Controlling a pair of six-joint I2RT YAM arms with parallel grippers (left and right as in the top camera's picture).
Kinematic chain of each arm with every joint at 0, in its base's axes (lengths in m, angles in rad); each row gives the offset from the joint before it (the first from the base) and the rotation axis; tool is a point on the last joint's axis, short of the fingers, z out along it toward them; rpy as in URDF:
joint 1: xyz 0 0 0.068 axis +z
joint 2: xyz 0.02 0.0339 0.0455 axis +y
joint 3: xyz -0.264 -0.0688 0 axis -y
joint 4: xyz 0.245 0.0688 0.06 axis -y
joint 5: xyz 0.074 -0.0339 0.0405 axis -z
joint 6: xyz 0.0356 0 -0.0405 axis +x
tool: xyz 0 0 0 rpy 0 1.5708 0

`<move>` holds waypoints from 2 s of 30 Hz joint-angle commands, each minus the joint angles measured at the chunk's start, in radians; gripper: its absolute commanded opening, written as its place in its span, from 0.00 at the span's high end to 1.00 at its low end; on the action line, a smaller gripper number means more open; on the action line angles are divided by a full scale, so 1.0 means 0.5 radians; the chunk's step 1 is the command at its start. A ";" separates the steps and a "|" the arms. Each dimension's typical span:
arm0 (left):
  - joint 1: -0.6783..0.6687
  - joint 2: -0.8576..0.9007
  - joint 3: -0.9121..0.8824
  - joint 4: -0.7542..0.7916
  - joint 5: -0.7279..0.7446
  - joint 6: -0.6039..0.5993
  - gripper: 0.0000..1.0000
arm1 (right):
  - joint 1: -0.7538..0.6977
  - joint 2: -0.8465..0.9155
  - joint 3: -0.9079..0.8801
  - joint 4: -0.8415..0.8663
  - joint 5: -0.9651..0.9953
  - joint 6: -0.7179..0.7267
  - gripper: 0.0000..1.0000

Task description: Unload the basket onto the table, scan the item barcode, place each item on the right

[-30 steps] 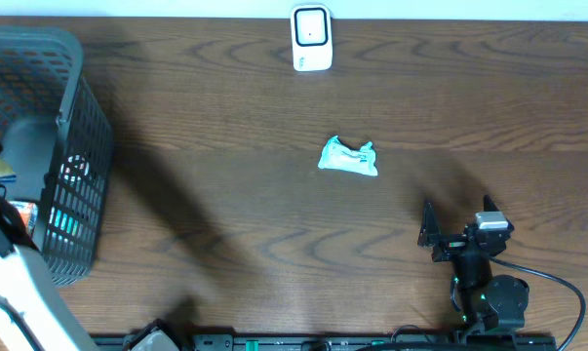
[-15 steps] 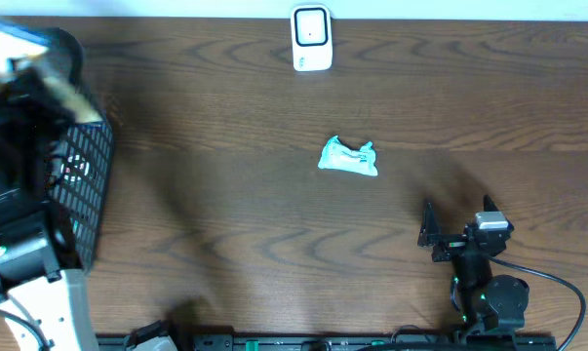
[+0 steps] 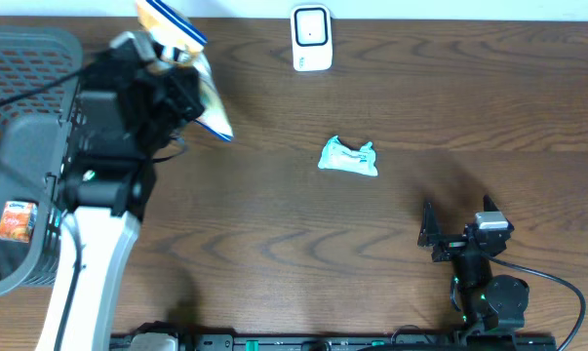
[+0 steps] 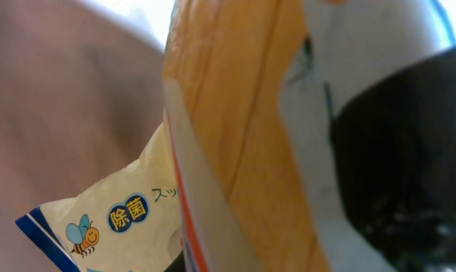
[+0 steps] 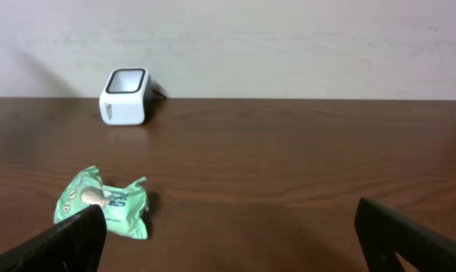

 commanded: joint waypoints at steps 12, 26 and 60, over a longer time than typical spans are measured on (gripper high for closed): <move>-0.457 0.740 0.035 -0.150 -0.343 -0.812 0.93 | 0.012 -0.011 -0.002 -0.007 0.002 0.029 0.01; -0.684 0.997 0.035 0.066 -0.346 -0.910 0.83 | 0.012 -0.011 -0.002 -0.007 0.002 0.028 0.01; 0.946 -0.401 0.048 -0.053 -1.109 0.218 0.39 | 0.012 -0.011 -0.002 -0.007 0.002 0.029 0.01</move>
